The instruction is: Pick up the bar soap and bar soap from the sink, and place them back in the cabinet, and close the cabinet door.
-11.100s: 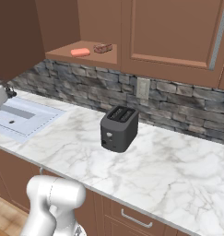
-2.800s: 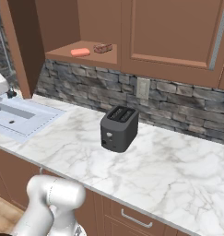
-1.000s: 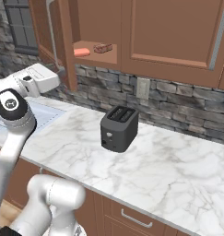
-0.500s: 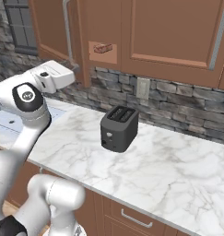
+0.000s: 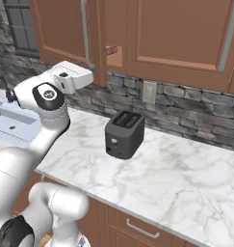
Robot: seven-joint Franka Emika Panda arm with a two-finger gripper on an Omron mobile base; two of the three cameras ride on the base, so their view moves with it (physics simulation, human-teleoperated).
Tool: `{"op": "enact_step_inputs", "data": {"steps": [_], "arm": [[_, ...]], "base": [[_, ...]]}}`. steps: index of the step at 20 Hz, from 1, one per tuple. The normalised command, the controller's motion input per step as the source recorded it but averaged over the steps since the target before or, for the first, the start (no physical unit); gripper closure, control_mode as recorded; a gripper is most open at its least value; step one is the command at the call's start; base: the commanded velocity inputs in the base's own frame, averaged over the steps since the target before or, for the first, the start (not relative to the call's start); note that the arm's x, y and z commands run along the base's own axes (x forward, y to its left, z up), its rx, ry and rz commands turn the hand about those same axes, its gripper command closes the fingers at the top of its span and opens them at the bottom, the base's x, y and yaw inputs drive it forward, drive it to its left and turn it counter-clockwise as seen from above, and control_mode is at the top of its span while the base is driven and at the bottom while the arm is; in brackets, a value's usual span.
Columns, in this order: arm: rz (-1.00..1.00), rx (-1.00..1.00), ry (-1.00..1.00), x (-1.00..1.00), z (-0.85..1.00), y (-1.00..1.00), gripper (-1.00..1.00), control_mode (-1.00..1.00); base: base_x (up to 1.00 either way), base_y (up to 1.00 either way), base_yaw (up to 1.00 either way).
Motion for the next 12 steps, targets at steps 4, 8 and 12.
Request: {"op": "enact_step_inputs", "data": {"steps": [4, 8, 12], "arm": [[0.04, 0.00, 0.00, 0.42, -0.04, -0.15, -1.00, -1.00], [0.04, 0.00, 0.00, 0.35, -0.01, -0.13, -1.00, -1.00], [0.02, 0.00, 0.00, 0.39, 0.00, -0.05, -1.00, -1.00]], "base": [[0.00, 0.00, 0.00], [0.00, 0.00, 0.00], [0.00, 0.00, 0.00]]}}
